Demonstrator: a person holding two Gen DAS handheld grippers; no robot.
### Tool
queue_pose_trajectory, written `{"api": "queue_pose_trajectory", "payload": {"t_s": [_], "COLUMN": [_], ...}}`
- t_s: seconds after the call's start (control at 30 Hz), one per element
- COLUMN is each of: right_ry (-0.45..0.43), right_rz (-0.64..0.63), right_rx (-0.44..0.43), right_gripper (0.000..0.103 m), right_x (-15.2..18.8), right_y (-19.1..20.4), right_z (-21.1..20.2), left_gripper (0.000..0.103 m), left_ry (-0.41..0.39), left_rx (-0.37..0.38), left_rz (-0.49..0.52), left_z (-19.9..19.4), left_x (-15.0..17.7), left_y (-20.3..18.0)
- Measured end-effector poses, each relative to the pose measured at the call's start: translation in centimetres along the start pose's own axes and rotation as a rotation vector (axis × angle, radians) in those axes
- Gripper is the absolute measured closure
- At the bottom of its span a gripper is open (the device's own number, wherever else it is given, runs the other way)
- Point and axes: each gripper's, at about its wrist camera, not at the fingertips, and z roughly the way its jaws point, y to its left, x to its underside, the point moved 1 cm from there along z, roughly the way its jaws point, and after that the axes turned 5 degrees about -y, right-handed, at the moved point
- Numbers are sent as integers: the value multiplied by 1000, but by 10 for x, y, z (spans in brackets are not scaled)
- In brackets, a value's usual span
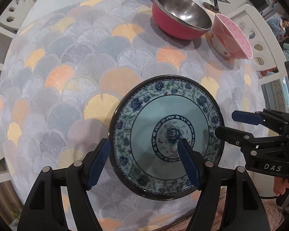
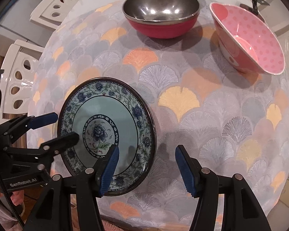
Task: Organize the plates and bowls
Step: 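Lower the plate onto the stacked plates and open the left tool while the right tool releases, then grip the red steel bowl's rim with the left tool while the right tool grips it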
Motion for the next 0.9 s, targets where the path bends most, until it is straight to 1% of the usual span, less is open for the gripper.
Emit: {"api": "queue_pose_trajectory", "payload": {"t_s": [0.2,0.3,0.43,0.67,0.8,0.9], "right_ry": [48,72,83,38,24,1], "right_rz": [4,3,-20,-8,17,12], "right_rx": [-34,-78,-64,-83,-121,-144], "right_gripper": [44,44,40,40,40,40], "right_x": [1,4,2,-12,-19,-29], "right_y": [4,9,14,6,-6,-14], "right_z": [16,23,27,13,-1,-20], "left_gripper": [31,31,32,31,31,31], "left_ry": [17,35,27,8,-3,-13], "left_rx": [-13,-14,-27,-39,-39,-33], "left_rz": [-22,-27,-41,-94,-110,-106], "left_z": [5,6,2,-13,-21,-25], "left_x": [3,6,8,-2,-16,-31], "left_y": [3,5,8,23,25,20]}}
